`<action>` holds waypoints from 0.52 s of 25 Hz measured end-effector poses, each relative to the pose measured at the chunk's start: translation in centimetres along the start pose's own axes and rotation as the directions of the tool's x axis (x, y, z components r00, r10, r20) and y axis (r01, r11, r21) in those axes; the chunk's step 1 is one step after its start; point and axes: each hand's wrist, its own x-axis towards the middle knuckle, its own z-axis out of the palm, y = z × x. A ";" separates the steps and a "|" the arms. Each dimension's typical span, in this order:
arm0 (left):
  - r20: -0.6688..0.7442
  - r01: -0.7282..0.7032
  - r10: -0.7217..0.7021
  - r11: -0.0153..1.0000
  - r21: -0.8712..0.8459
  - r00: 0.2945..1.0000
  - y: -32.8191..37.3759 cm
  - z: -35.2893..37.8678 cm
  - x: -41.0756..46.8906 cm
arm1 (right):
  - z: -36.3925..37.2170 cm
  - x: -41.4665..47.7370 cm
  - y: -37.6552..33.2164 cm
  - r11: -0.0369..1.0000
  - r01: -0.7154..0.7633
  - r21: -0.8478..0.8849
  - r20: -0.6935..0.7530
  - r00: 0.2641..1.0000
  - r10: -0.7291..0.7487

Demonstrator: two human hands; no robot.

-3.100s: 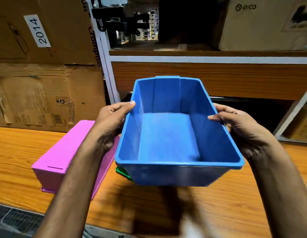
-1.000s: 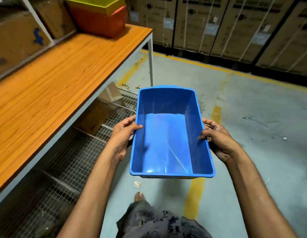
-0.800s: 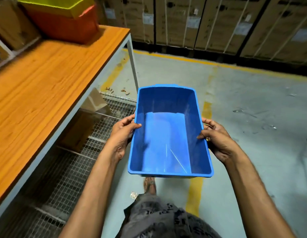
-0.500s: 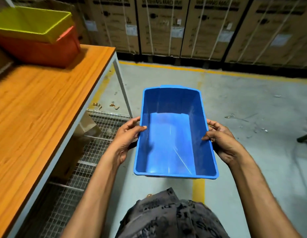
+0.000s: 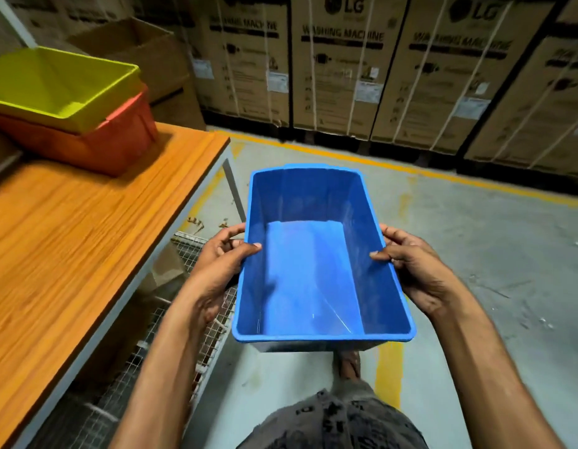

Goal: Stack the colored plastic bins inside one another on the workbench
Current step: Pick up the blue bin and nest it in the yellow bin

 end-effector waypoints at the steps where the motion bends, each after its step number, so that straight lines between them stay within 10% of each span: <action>1: -0.038 -0.014 0.013 0.999 -0.030 0.999 0.7 0.7 1.2 | -0.1 1.9 -1.8 1.000 0.003 -0.021 0.041 0.999 -0.002; 13: -0.451 -0.166 0.065 0.968 -0.190 0.890 10.5 4.5 7.1 | 5.5 20.4 -20.1 0.977 -0.116 -0.177 0.578 0.791 0.198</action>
